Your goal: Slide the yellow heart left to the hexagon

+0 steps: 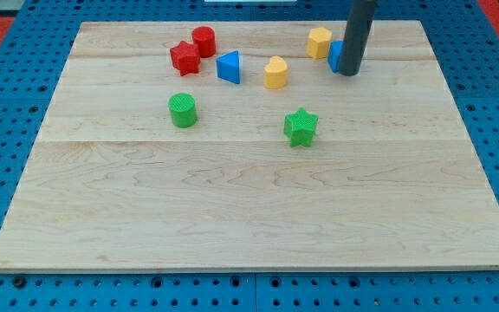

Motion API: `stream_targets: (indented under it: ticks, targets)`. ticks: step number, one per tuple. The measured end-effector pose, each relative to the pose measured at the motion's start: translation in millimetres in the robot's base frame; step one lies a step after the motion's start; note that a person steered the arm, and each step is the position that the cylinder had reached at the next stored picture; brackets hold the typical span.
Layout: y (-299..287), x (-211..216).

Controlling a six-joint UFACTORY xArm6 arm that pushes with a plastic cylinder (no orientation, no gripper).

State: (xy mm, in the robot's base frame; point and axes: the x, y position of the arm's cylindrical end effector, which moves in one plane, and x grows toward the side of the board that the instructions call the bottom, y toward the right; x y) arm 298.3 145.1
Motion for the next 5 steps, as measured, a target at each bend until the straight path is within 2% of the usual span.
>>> stream_targets:
  ticks: [1,2,3,4,5]
  targets:
    - [2.6,-3.1]
    - [-20.2,46.5]
    - [-72.6,58.5]
    - [-112.9,61.8]
    - [-124.1,21.8]
